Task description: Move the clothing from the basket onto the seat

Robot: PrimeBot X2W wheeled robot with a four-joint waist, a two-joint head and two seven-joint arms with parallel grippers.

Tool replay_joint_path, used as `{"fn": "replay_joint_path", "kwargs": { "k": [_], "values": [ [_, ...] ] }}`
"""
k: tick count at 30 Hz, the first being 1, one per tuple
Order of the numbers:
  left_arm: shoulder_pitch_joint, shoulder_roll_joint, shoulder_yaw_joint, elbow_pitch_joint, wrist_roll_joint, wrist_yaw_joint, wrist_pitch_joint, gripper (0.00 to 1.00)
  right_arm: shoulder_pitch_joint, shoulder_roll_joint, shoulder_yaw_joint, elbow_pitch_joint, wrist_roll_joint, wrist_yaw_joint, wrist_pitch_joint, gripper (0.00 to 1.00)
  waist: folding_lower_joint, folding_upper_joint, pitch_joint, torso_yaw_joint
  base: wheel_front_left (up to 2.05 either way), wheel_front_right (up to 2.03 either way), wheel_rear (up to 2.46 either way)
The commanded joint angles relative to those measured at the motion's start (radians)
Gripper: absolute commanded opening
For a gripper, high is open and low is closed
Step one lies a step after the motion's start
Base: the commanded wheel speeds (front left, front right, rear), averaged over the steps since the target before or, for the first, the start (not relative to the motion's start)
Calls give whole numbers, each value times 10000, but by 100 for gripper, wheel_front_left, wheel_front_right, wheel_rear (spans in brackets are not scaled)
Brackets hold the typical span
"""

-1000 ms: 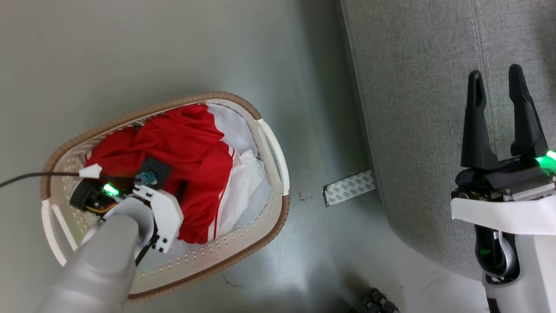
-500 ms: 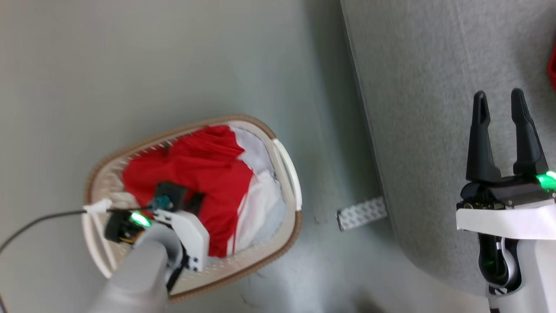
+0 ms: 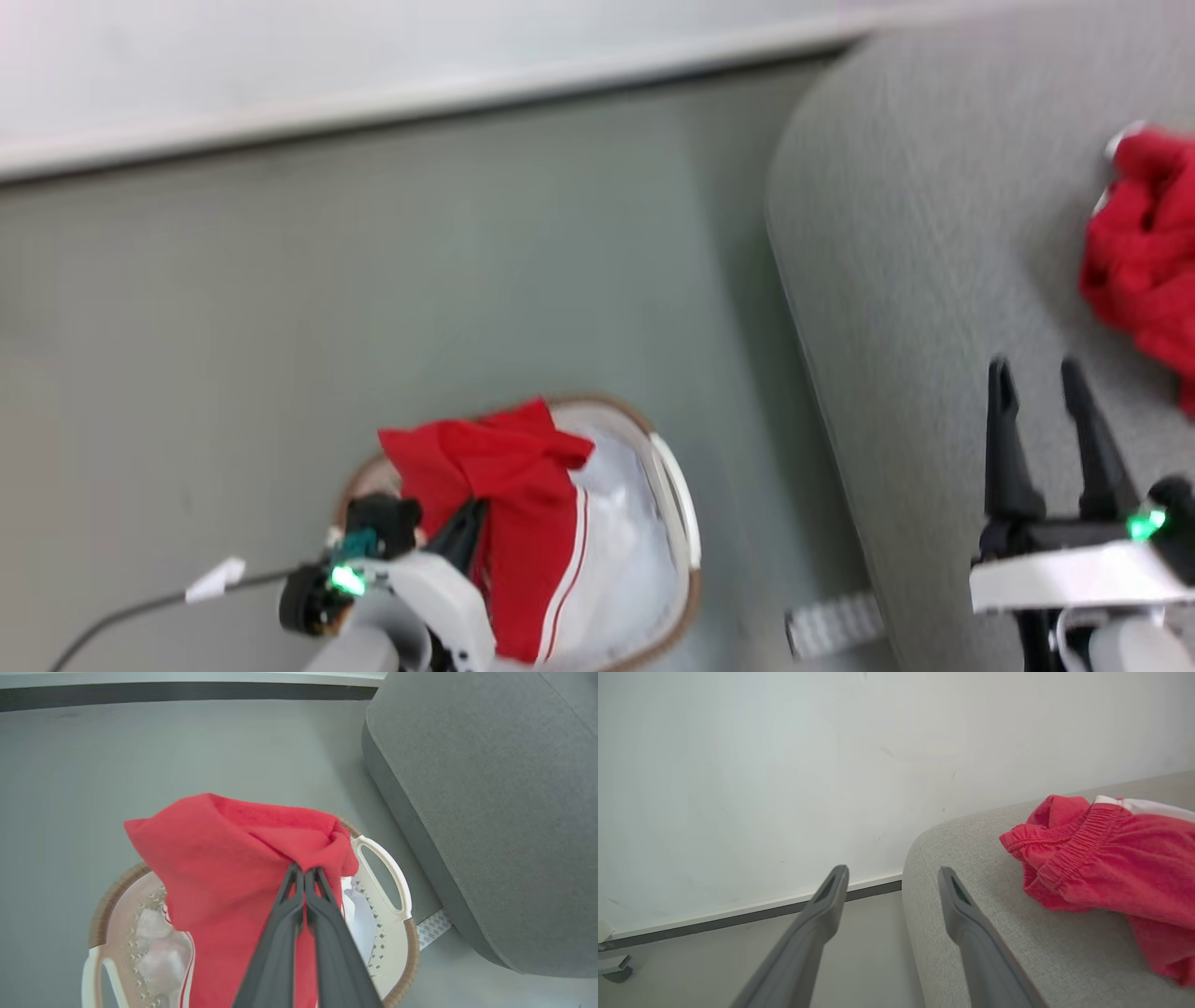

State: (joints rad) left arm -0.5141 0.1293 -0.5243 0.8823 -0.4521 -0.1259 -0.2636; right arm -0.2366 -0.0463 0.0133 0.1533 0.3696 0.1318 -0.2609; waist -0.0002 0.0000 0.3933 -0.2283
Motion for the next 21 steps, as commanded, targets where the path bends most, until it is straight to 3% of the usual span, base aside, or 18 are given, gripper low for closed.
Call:
{"fn": "replay_joint_path", "kwargs": {
  "k": [1,10,21],
  "values": [
    [535,35,87,-456,-88,111,-8,0,409,-38,-73,188,-129,-22,-22,100,2,0,-1721,586,0,0,0],
    [1800,298,254,-2979,-368,808,274,0,1574,-34,-364,682,-568,-22,-22,100,2,0,-3562,1001,0,0,0],
    [2411,859,725,-6564,-493,1817,1152,0,2133,-39,-369,1003,-667,-22,-22,100,2,0,-4552,1016,0,0,0]
  ]
}}
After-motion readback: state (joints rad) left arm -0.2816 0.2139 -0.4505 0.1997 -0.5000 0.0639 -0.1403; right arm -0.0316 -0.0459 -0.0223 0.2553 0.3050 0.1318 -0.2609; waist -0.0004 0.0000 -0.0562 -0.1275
